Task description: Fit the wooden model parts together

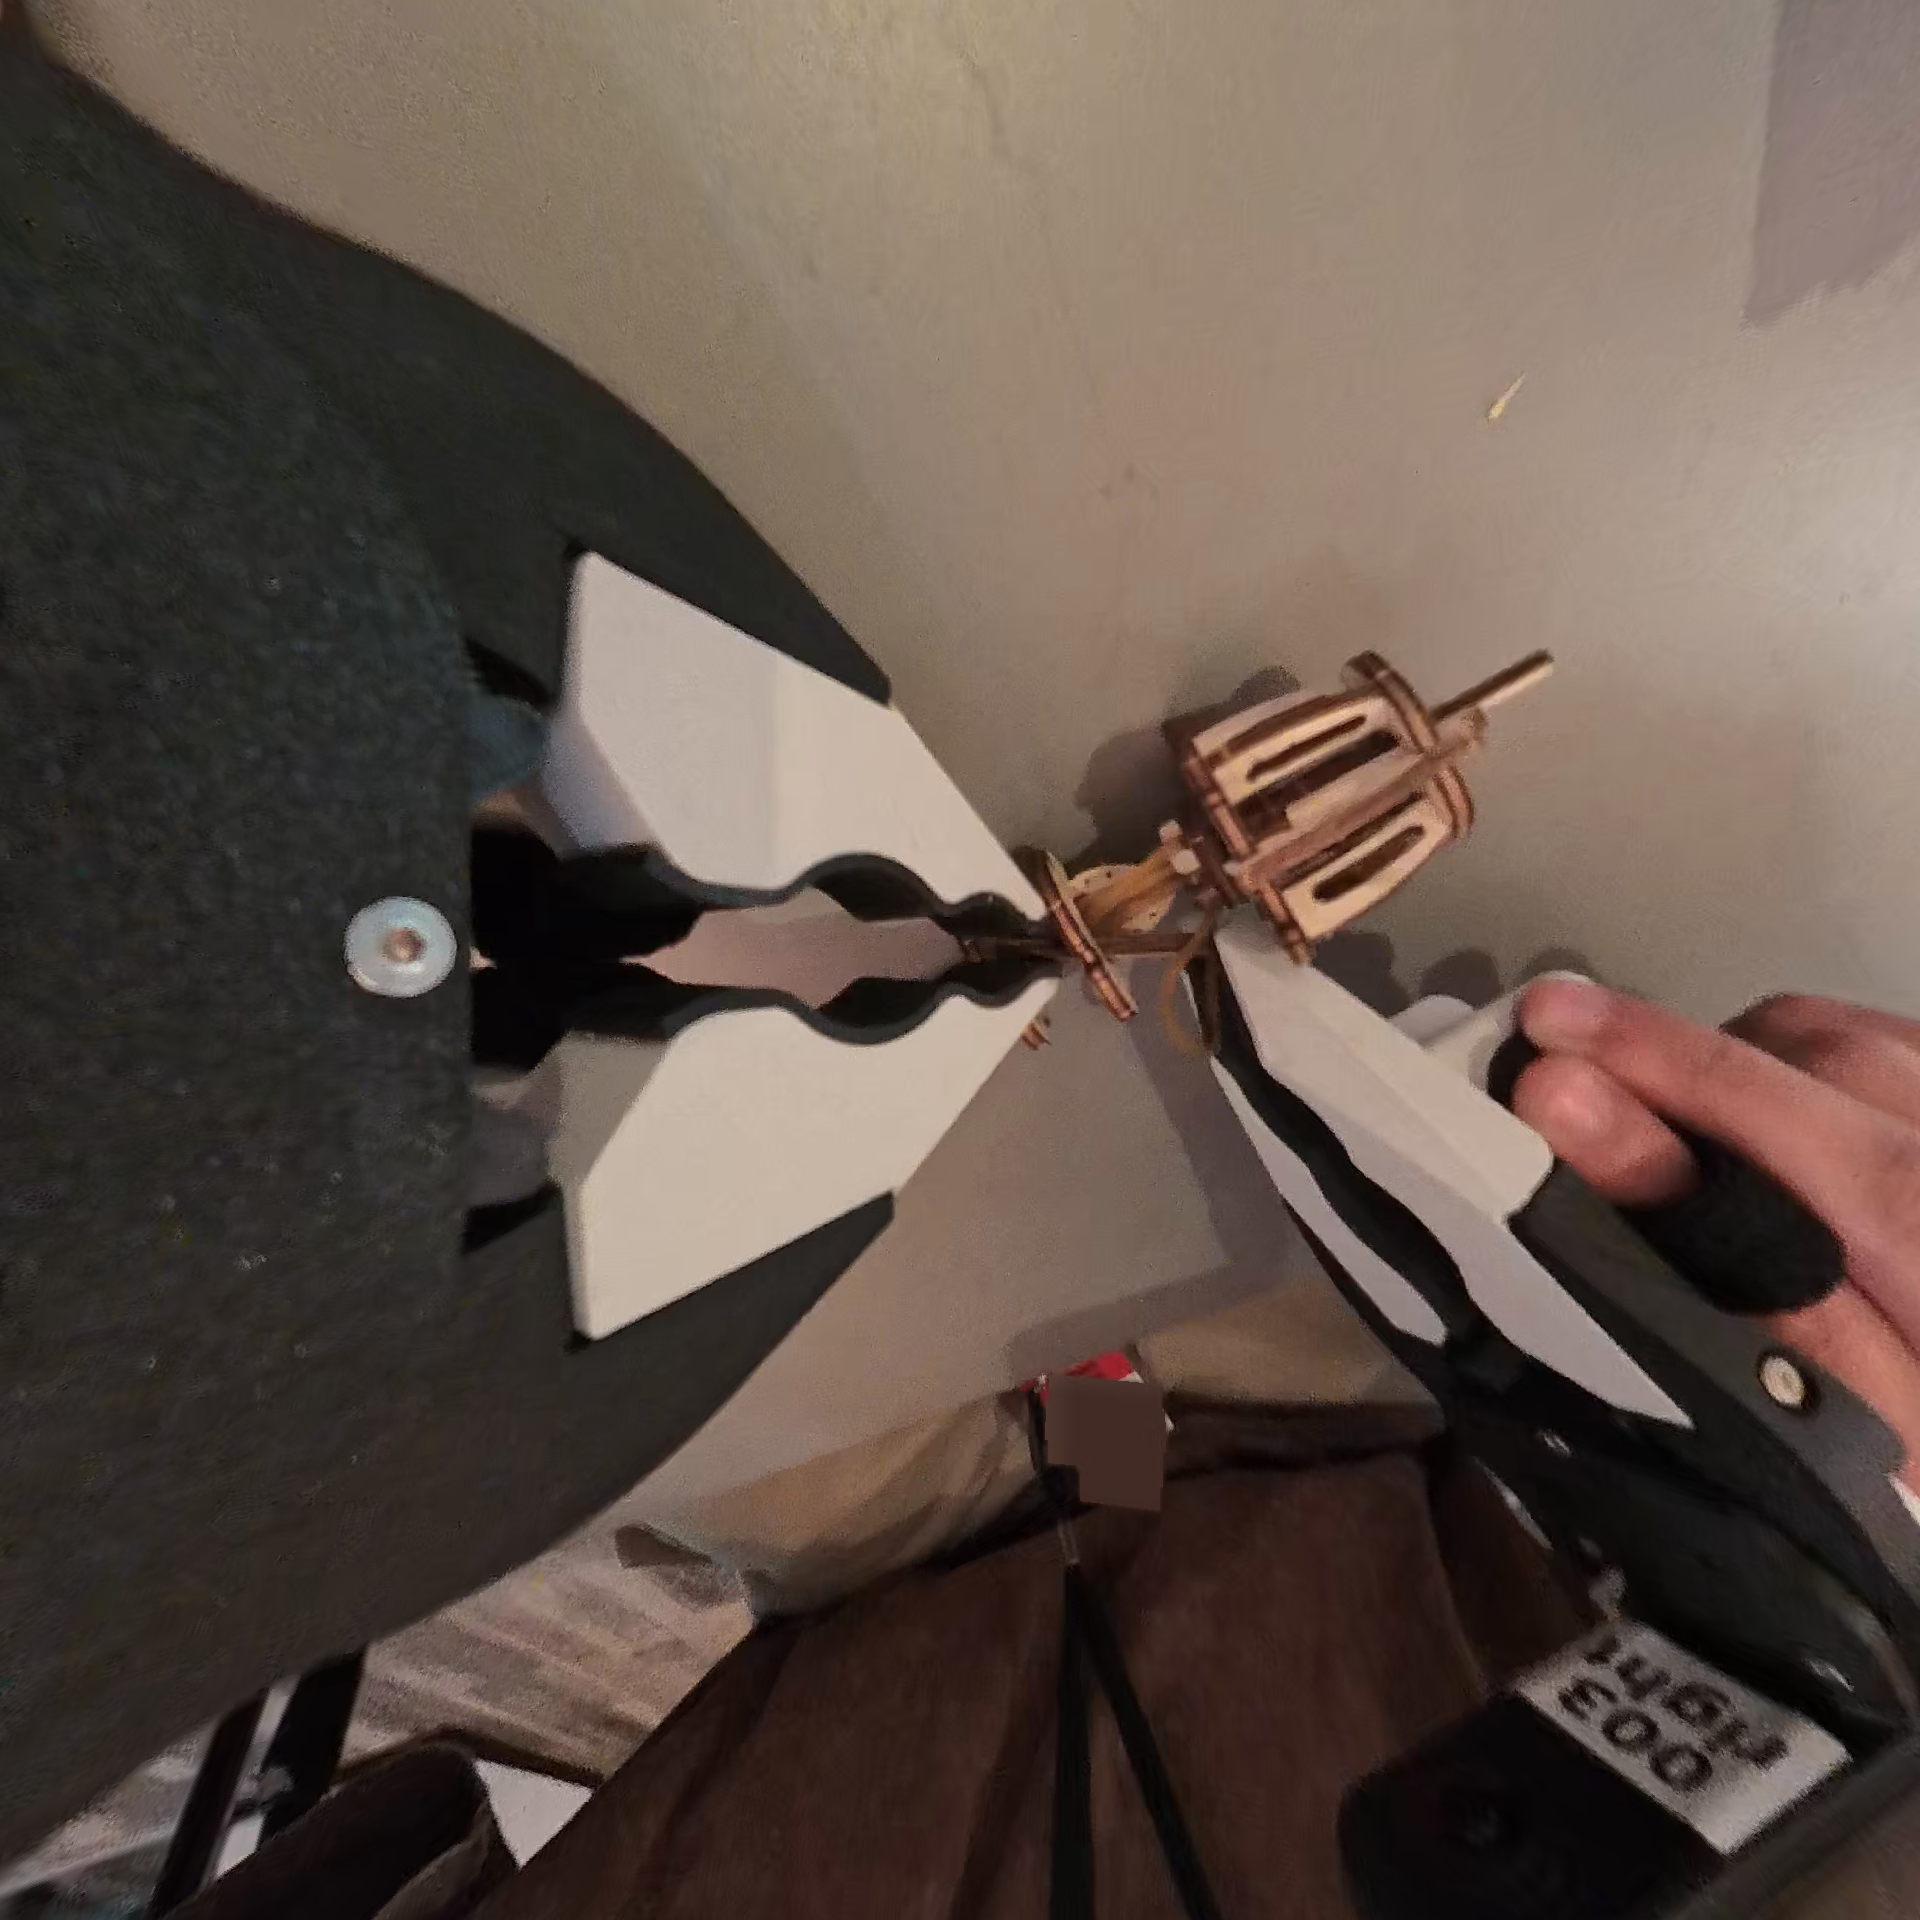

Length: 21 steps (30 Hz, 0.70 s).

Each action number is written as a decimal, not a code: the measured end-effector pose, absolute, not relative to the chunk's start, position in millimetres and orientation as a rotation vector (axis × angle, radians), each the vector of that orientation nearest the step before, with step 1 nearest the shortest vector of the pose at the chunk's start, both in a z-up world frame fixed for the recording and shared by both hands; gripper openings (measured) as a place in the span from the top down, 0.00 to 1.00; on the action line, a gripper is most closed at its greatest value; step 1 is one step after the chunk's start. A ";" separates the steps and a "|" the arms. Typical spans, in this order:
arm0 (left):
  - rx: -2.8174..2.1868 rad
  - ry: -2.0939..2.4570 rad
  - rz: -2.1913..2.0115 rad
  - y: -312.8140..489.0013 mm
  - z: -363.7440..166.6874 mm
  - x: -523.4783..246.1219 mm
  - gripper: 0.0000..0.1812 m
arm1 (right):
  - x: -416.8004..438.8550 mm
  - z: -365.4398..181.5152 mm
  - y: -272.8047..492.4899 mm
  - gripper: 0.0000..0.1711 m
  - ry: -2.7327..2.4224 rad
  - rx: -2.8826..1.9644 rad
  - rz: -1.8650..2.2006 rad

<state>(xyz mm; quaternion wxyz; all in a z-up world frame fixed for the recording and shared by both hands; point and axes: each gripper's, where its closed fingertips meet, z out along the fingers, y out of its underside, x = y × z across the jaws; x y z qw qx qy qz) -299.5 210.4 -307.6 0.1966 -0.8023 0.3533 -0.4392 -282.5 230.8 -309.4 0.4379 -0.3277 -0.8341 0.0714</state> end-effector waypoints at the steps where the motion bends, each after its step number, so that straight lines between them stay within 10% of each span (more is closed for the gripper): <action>1: -2.248 0.978 -1.253 210.0 -308.3 -299.5 1.00 | -282.5 -309.3 230.3 0.96 -2.075 -0.819 0.198; 21: -2.278 0.964 -1.342 208.9 -310.5 -299.6 1.00 | -300.1 -280.6 261.1 0.72 -2.225 -1.099 0.884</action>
